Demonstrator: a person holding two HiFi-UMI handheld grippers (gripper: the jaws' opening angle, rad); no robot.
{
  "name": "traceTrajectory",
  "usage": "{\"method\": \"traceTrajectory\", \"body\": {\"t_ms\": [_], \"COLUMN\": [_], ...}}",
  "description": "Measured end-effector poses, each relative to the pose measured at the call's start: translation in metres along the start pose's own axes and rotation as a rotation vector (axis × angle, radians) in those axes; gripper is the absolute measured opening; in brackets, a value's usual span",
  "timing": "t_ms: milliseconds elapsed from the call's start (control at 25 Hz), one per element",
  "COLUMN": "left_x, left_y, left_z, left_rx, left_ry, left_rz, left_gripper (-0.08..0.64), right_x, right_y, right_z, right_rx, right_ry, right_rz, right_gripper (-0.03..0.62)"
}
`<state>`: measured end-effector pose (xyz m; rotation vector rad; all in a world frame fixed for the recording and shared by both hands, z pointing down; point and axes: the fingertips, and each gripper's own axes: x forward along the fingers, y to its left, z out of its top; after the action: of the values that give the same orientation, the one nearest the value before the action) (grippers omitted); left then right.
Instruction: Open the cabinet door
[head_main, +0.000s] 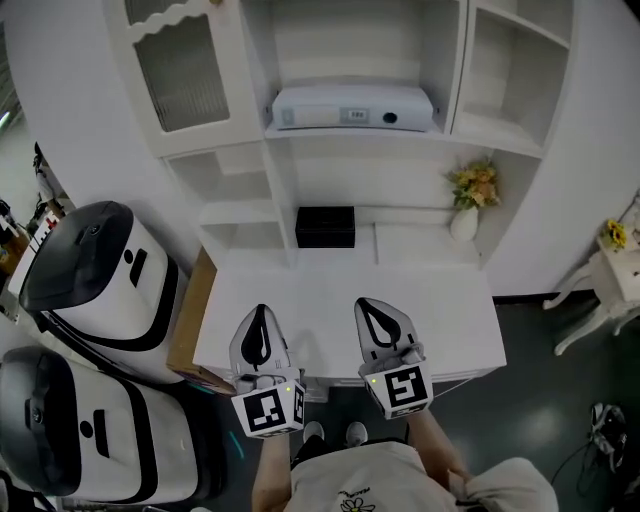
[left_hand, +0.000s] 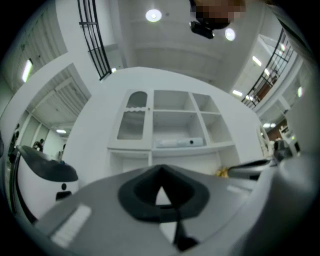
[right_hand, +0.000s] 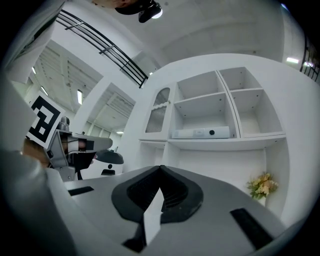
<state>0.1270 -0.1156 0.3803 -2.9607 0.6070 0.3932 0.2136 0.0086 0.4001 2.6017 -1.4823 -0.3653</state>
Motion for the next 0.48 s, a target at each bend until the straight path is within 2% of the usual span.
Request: {"method": "traceTrajectory", "body": {"t_ms": [200,480], "left_x": [0.015,0.036], "left_y": [-0.014,-0.029], "left_z": [0.004,0.01], "left_rx": [0.0,0.003], "left_ry": [-0.014,-0.038], "left_rz": [-0.056,-0.09], "left_gripper": [0.003,0.003], "right_x": [-0.008,-0.01], "right_y": [-0.017,-0.039], "right_z": [0.0,-0.01], "right_rx": [0.01,0.001], "right_ry": [0.003,0.04], "right_rz": [-0.065,-0.104], "right_gripper": [0.0,0.0]}}
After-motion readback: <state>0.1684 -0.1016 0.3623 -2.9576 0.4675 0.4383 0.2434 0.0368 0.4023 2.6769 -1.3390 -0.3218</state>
